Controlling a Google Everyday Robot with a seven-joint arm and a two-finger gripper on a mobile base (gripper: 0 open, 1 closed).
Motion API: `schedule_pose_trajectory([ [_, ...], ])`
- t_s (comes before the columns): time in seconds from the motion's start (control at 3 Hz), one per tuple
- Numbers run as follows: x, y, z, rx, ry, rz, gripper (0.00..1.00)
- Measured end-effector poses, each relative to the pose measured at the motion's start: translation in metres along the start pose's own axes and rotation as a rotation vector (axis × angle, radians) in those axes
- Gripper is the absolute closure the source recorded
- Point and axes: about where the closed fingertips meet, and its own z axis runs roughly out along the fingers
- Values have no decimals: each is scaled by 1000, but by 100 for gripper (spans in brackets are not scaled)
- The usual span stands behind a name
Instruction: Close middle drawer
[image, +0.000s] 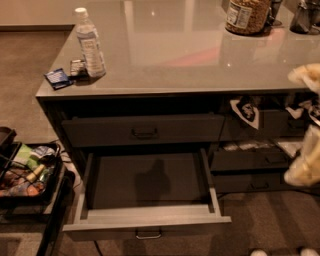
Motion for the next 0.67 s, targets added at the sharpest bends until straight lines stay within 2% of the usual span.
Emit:
schedule_pose_trajectory([
  [0.33, 55, 19, 21, 37, -109, 87, 0],
  [0.67, 50, 21, 19, 42, -181, 66, 0],
])
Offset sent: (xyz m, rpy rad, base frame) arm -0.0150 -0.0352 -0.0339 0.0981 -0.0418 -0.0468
